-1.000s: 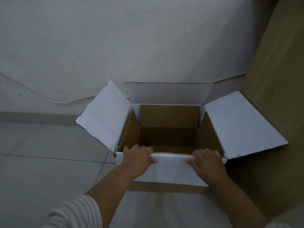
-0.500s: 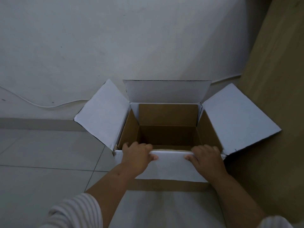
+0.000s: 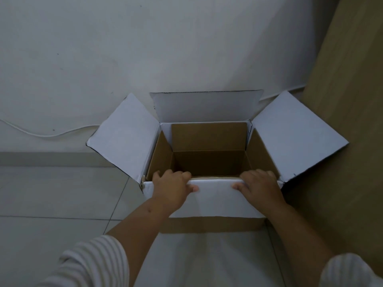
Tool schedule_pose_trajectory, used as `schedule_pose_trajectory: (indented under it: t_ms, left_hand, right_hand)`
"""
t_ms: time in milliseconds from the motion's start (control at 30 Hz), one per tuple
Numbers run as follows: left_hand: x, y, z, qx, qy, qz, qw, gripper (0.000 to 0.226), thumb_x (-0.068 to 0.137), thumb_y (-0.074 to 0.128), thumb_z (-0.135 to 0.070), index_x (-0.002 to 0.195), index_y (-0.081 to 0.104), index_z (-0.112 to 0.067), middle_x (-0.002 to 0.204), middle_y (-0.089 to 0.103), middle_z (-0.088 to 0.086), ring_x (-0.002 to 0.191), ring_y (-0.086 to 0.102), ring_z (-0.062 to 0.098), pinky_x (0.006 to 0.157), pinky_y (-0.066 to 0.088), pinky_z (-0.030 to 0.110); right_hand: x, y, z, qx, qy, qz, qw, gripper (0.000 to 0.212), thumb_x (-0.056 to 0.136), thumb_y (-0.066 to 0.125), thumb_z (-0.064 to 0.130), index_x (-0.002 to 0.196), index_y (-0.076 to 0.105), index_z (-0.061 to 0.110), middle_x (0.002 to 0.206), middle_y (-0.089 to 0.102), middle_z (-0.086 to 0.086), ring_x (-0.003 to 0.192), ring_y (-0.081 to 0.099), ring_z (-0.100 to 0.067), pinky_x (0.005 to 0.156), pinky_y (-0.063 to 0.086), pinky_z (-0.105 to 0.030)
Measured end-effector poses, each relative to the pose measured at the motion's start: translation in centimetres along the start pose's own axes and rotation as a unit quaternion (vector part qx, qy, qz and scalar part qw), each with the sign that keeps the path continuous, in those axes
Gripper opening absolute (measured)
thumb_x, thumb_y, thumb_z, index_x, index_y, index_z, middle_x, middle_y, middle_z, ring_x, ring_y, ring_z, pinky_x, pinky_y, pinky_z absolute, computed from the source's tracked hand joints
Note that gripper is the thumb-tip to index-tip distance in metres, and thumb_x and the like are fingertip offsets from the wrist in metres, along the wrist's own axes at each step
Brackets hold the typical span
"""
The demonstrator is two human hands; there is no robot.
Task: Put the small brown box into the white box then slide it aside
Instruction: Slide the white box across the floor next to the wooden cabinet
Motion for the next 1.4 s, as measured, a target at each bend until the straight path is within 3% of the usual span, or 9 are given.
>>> schedule_pose_trajectory:
  t_ms: [233, 467, 600, 833, 1000, 1133, 1233, 1400]
  left_hand:
    - [0.0, 0.0, 0.0, 0.010, -0.005, -0.003, 1.000, 0.035, 0.092, 0.043, -0.054, 0.111, 0.056, -0.027, 0.116, 0.064, -0.001, 0.116, 0.050, 0.023, 0.108, 0.024, 0.053]
    - [-0.6, 0.2, -0.1, 0.017, 0.014, 0.009, 1.000, 0.036, 0.092, 0.045, -0.052, 0.115, 0.053, -0.025, 0.121, 0.062, 0.000, 0.118, 0.050, 0.024, 0.111, 0.025, 0.054]
    - [-0.3, 0.3, 0.0, 0.013, 0.015, 0.010, 1.000, 0.032, 0.092, 0.048, -0.048, 0.115, 0.051, -0.026, 0.122, 0.061, 0.000, 0.118, 0.050, 0.025, 0.112, 0.022, 0.056]
    - [-1.3, 0.0, -0.7, 0.039, 0.012, -0.017, 0.999, 0.036, 0.093, 0.049, -0.043, 0.122, 0.048, -0.022, 0.126, 0.056, 0.006, 0.121, 0.048, 0.029, 0.113, 0.021, 0.057]
    - [-3.6, 0.6, -0.3, 0.018, 0.041, -0.047, 0.998, 0.067, 0.093, 0.054, -0.034, 0.149, 0.019, -0.021, 0.156, 0.026, 0.006, 0.146, 0.017, 0.030, 0.119, 0.007, 0.054]
    - [-6.2, 0.6, 0.4, 0.020, 0.030, -0.032, 0.999, 0.079, 0.094, 0.051, -0.038, 0.152, 0.000, -0.019, 0.163, 0.002, 0.006, 0.149, -0.002, 0.030, 0.120, 0.000, 0.047]
    - [-7.5, 0.2, 0.9, 0.019, 0.028, -0.004, 0.999, 0.077, 0.095, 0.047, -0.040, 0.152, -0.001, -0.018, 0.163, -0.002, 0.007, 0.149, -0.004, 0.031, 0.120, 0.000, 0.047]
    - [-8.5, -1.8, 1.0, -0.001, 0.026, -0.005, 1.000, 0.072, 0.097, 0.042, -0.044, 0.152, 0.003, -0.020, 0.163, 0.001, 0.006, 0.149, -0.004, 0.030, 0.120, -0.003, 0.048]
  right_hand:
    - [0.0, 0.1, 0.0, 0.009, -0.004, -0.020, 1.000, 0.052, 0.080, 0.024, 0.057, 0.078, 0.059, 0.019, 0.076, 0.065, -0.002, 0.073, 0.056, -0.023, 0.070, 0.028, -0.033]
    - [-0.4, -0.2, 0.3, 0.011, -0.001, 0.019, 1.000, 0.054, 0.081, 0.022, 0.060, 0.084, 0.058, 0.020, 0.086, 0.064, -0.001, 0.080, 0.051, -0.019, 0.072, 0.025, -0.032]
    - [-0.3, -0.3, 0.6, -0.001, 0.029, 0.041, 0.999, 0.037, 0.091, 0.037, 0.051, 0.090, 0.058, 0.020, 0.094, 0.064, -0.001, 0.088, 0.051, -0.020, 0.072, 0.024, -0.033]
    - [-0.5, -0.7, 1.1, -0.014, 0.074, 0.105, 0.992, 0.033, 0.093, 0.039, 0.047, 0.102, 0.057, 0.021, 0.104, 0.063, -0.004, 0.100, 0.050, -0.024, 0.090, 0.035, -0.040]
    - [-1.7, -1.0, 2.7, -0.025, 0.105, 0.093, 0.990, 0.038, 0.094, 0.042, 0.036, 0.126, 0.045, 0.016, 0.128, 0.052, -0.010, 0.120, 0.042, -0.030, 0.111, 0.023, -0.046]
    - [-3.2, -1.5, 5.4, 0.018, 0.121, 0.095, 0.988, 0.056, 0.094, 0.046, 0.021, 0.143, 0.020, 0.012, 0.153, 0.022, -0.013, 0.140, 0.017, -0.033, 0.116, 0.017, -0.045]
    - [-4.1, -1.6, 7.9, 0.046, 0.118, 0.127, 0.984, 0.061, 0.094, 0.047, 0.021, 0.145, 0.014, 0.015, 0.157, 0.011, -0.010, 0.144, 0.006, -0.031, 0.117, 0.012, -0.044]
    - [-4.2, -3.1, 11.3, 0.060, 0.134, 0.136, 0.980, 0.062, 0.093, 0.050, 0.034, 0.144, 0.018, 0.021, 0.157, 0.014, -0.005, 0.144, 0.008, -0.029, 0.117, 0.009, -0.044]
Point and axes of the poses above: each hand's wrist, its own x-axis towards the middle knuckle, its own y-axis out of the palm, z = x × y, the point moved 6 cm from there along x, towards the middle knuckle
